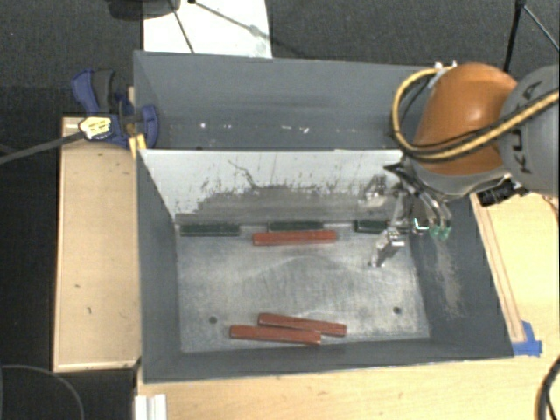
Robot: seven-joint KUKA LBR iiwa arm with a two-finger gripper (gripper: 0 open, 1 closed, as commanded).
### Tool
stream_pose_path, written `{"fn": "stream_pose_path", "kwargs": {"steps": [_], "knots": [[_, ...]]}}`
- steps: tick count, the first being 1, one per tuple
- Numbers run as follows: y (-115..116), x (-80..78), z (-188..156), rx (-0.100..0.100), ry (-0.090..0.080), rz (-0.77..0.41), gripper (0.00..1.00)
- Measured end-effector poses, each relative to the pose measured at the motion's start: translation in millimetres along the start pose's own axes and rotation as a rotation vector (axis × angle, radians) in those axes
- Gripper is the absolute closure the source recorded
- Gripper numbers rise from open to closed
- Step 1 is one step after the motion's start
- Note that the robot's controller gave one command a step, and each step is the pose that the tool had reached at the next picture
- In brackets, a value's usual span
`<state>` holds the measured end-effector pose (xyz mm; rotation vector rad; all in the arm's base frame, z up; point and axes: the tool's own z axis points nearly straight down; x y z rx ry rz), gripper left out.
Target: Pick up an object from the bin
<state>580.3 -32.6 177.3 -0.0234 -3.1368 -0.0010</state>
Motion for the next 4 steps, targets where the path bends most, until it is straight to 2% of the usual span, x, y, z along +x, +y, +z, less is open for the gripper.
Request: {"fn": "stream_pose_path", "kwargs": {"steps": [1,2,3,4], "knots": [[0.0,-1.7,-4.5,0.001,-0.008,-0.001,0.0],[53.3,-3.0,22.6,0.001,-0.01,0.007,0.0],[100.3,-0.8,35.3,-0.002,-0.006,0.016,0.0],[58.1,-16.4,98.4,-0.004,-0.026,-0.131,1.0]]}}
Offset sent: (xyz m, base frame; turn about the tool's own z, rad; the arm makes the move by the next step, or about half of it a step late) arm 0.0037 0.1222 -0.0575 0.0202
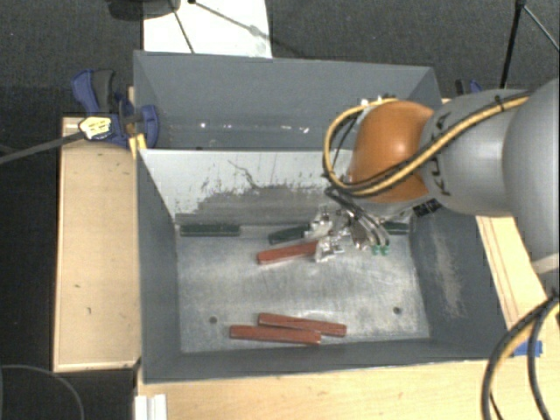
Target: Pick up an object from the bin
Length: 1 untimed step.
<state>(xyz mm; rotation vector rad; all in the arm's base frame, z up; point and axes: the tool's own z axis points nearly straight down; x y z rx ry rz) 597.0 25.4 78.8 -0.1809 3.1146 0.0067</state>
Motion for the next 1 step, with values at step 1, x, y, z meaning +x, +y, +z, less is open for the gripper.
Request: {"fn": "stream_pose_path", "kwargs": {"steps": [1], "knots": [[0.0,-0.1,0.0,0.0,0.0,0.0,1.0]]}}
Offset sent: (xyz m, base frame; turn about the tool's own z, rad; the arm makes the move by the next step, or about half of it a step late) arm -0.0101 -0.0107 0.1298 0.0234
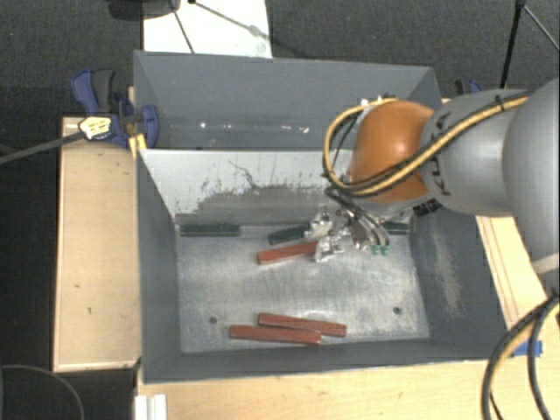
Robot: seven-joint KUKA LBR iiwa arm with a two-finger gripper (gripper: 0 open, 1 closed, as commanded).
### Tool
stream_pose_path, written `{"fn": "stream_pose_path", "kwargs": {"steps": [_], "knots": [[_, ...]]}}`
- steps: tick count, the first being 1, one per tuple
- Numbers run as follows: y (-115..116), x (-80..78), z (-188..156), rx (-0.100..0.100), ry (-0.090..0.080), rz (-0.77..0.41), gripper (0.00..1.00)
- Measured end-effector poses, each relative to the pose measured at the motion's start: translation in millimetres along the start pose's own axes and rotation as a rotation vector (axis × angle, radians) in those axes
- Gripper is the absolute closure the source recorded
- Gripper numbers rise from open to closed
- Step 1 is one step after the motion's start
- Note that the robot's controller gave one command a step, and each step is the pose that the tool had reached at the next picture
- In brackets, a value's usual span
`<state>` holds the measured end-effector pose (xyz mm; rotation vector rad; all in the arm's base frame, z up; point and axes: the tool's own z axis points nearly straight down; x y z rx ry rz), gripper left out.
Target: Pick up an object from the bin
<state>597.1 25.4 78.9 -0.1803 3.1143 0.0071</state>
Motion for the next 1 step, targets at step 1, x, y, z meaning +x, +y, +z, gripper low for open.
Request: {"fn": "stream_pose_path", "kwargs": {"steps": [1], "knots": [[-9.0,7.7,-130.7,0.003,0.019,0.021,1.0]]}}
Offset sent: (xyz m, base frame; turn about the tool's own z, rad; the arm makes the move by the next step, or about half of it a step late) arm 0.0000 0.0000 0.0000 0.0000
